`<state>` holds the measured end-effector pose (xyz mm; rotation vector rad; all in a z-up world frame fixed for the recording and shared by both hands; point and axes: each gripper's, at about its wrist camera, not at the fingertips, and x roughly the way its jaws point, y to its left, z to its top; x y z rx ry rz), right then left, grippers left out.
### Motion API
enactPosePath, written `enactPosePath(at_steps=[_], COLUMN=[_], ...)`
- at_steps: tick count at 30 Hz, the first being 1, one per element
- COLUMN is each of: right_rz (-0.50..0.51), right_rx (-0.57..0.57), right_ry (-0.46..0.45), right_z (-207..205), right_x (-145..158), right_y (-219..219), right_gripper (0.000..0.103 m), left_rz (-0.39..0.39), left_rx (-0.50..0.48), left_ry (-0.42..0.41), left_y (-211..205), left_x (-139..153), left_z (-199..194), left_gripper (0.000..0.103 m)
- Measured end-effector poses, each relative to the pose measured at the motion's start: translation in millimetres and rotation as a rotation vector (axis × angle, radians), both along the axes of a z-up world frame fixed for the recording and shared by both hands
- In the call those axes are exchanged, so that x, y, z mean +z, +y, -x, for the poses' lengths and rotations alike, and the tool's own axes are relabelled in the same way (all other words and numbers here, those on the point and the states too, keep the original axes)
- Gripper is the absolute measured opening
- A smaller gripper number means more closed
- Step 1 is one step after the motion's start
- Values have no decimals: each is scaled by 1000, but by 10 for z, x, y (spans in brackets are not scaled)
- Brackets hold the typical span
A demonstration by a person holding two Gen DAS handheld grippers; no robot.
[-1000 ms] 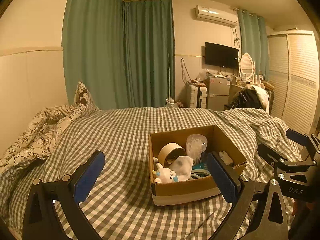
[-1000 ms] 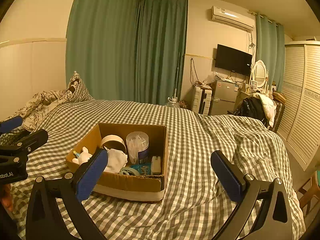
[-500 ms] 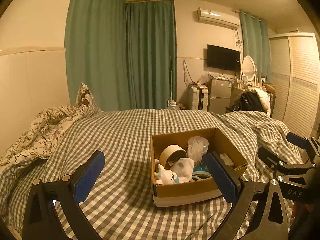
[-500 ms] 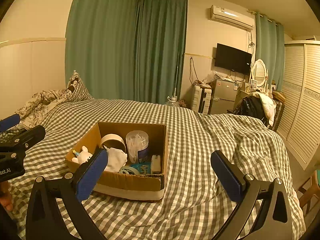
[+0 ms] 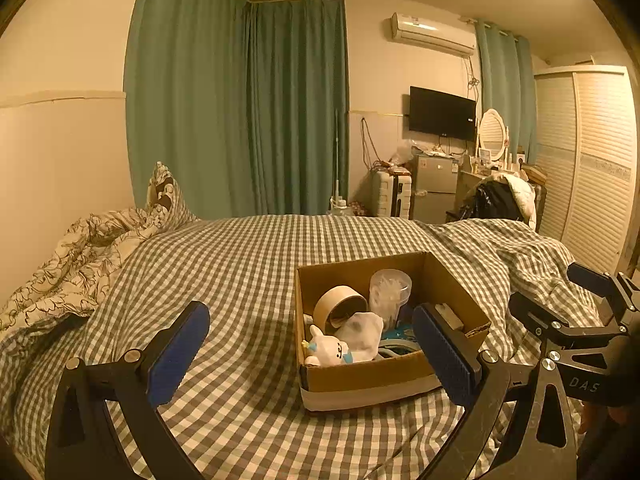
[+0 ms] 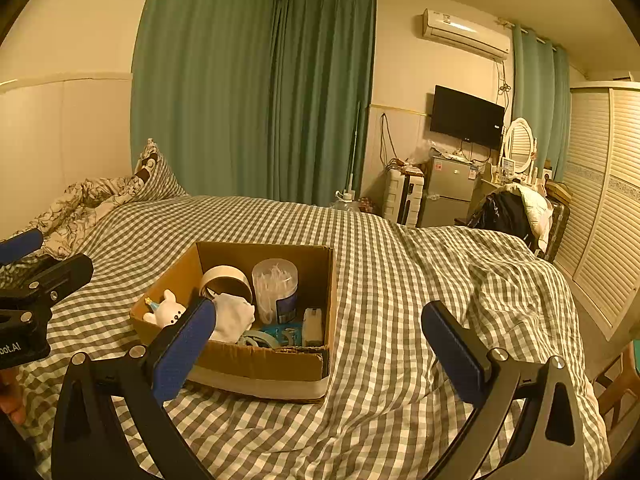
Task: Organize objects
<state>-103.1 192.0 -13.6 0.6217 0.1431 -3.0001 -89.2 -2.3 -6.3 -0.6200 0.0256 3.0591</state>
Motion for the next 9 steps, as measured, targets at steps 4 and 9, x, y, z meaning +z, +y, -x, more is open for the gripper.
enactPosePath(at_steps=[4, 9], right_rz=[0, -2], right_rx=[2, 5], right_ry=[-3, -6], right_z=[10, 17], right_x=[-9, -14], right_y=[-4, -2], right_gripper=[103, 103], left_rz=[-6, -7], left_rx=[-3, -7], left_ry=[-11, -10], left_y=[-13, -9], left_x=[-12, -18], left_z=[10, 1], left_gripper=[103, 103])
